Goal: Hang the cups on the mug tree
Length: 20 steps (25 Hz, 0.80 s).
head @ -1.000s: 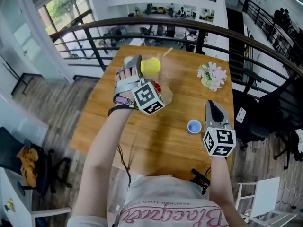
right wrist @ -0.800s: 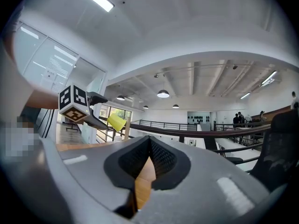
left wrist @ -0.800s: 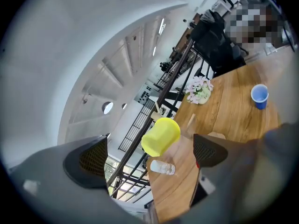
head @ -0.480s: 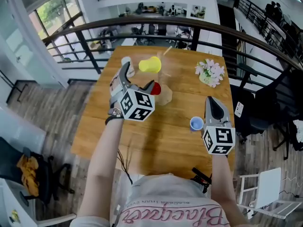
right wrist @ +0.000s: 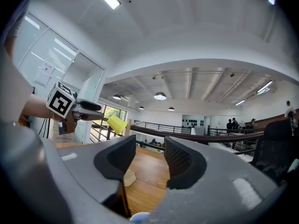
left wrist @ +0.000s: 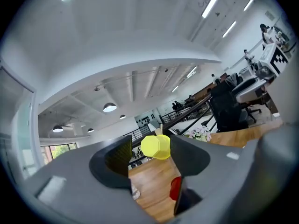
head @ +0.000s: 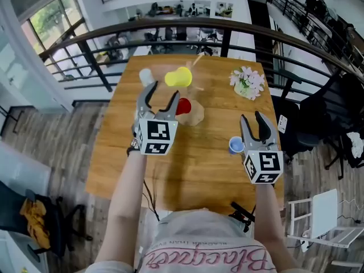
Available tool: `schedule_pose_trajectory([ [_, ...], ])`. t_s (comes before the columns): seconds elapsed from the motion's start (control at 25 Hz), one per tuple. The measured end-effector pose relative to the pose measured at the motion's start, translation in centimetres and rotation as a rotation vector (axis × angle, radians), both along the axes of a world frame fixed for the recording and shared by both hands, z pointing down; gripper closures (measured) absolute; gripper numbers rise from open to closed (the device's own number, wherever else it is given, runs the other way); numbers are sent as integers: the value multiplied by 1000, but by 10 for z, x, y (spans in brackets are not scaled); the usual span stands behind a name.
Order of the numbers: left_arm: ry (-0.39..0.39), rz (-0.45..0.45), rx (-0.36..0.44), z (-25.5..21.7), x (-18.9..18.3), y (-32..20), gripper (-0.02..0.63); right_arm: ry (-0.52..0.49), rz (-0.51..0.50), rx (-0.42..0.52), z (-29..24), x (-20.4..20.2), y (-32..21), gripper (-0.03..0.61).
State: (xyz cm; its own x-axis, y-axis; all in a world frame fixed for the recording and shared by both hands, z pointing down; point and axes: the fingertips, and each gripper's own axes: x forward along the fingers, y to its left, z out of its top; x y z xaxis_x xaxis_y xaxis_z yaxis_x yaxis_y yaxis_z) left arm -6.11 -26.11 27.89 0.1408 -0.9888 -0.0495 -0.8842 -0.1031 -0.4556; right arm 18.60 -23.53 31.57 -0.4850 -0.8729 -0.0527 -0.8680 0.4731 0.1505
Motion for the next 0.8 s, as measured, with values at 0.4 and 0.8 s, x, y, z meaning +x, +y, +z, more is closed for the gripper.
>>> schedule_pose_trajectory([
  [0.4,139,19,62,2,-24,7,545,-40,74,-58,19,0,-6,159],
  [0.8,252,32,33,18,-39,0,600,-34,171,-142,67,10,-17,110],
])
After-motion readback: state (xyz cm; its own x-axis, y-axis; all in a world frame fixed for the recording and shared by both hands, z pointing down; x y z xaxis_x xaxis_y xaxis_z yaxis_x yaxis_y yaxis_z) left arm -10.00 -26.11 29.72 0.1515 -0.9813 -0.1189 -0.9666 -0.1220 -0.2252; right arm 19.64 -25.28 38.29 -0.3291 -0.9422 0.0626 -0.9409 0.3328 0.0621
